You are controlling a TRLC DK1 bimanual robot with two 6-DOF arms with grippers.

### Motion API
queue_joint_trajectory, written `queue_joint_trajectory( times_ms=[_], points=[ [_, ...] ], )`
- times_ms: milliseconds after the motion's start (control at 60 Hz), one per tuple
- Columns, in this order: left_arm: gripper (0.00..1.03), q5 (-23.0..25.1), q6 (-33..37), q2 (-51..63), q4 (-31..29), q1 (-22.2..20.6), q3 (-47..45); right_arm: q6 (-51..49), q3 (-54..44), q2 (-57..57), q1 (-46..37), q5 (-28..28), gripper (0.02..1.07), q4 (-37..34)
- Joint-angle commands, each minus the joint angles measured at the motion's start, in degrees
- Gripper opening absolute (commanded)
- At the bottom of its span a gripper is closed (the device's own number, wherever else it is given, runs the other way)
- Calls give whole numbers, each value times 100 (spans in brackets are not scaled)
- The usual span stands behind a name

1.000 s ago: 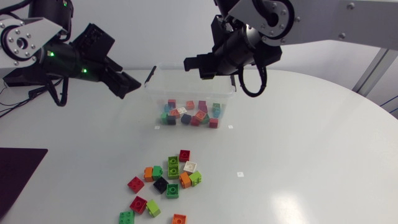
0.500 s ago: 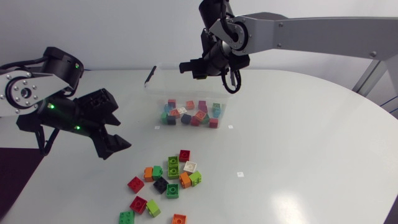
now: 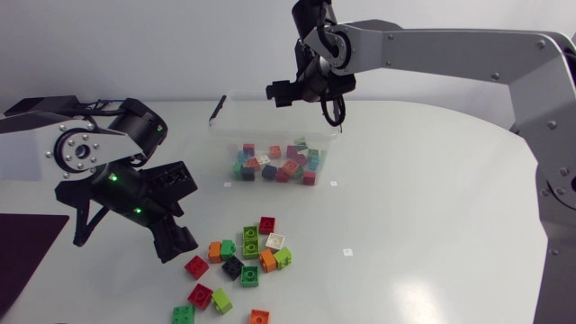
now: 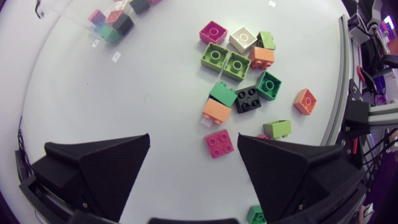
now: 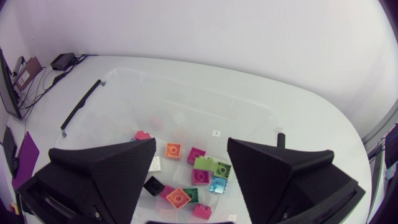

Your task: Place the duplo bricks in the container

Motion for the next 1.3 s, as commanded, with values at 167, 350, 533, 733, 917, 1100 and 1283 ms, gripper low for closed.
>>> queue_joint_trajectory(
  times_ms=[167, 350, 533, 733, 917, 1100, 1283],
  points=[
    [98, -314, -891, 665, -246, -75, 68, -68, -432, -584, 107, 85, 101, -114],
    [98, -402, -1216, 946, -255, -92, 41, -68, -1258, -1367, 265, 182, 101, 9],
    [96, -402, -1524, 1307, -325, -128, 24, -77, -2032, -1999, 344, 200, 101, 114],
    [96, -350, -1665, 1509, -273, -207, -38, -85, -2726, -2456, 344, 200, 101, 246],
    [96, -332, -1805, 1614, -193, -347, -82, -85, -3280, -2782, 362, 200, 101, 360],
    [86, -332, -1928, 1737, -79, -453, -161, -164, -3807, -3160, 520, 200, 101, 387],
    [55, -332, -1937, 1755, -26, -453, -249, -463, -4457, -3766, 819, 138, 101, 510]
  ],
)
